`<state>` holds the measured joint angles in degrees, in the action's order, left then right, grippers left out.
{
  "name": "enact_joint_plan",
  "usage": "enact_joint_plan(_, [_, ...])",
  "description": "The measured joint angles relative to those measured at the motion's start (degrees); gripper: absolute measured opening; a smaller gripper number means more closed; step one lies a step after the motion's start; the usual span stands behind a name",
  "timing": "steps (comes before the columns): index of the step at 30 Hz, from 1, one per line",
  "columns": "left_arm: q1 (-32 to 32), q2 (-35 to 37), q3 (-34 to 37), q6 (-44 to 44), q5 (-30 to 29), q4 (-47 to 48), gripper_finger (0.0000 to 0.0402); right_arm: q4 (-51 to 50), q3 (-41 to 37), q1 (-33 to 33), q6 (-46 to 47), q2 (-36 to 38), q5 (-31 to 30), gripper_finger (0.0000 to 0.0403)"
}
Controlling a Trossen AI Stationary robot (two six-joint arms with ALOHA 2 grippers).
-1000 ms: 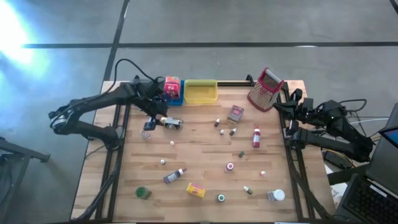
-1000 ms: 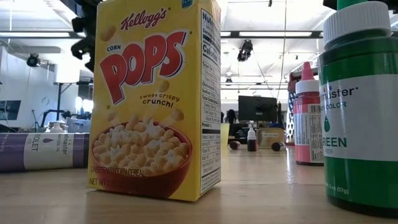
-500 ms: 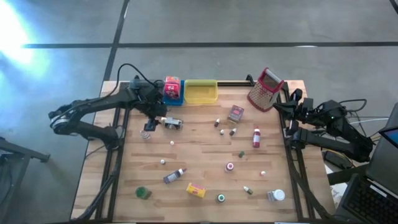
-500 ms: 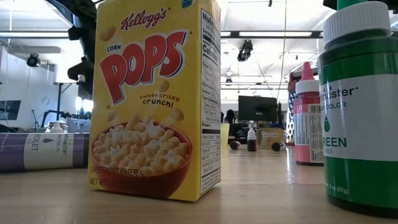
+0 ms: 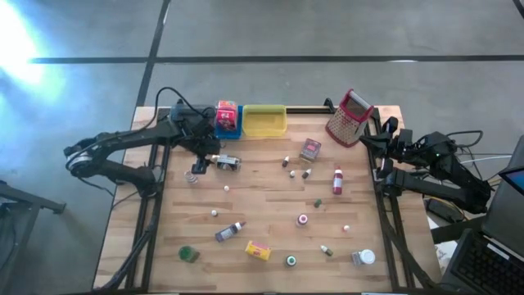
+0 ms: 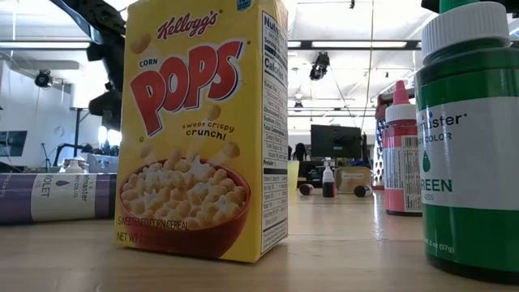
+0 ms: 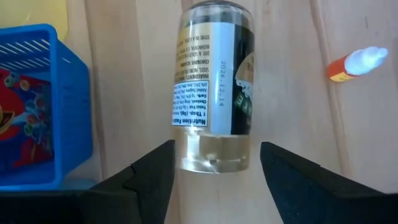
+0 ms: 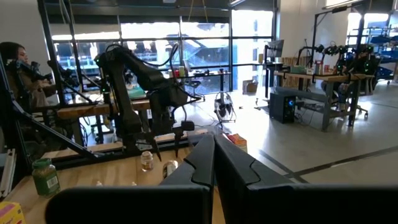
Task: Pick & Place Kitchen Items
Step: Put the yellow seasoning bottle into the black bin
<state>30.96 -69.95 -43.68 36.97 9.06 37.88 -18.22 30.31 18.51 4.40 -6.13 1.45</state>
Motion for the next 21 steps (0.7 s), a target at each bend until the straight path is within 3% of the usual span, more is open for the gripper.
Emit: enact_joint_plan(21, [0.04, -0.70, 8.13, -6.88, 0.32, -14.03, 0.0239, 0.02, 0.00, 0.00, -0.06, -0.02, 0.02, 0.0008])
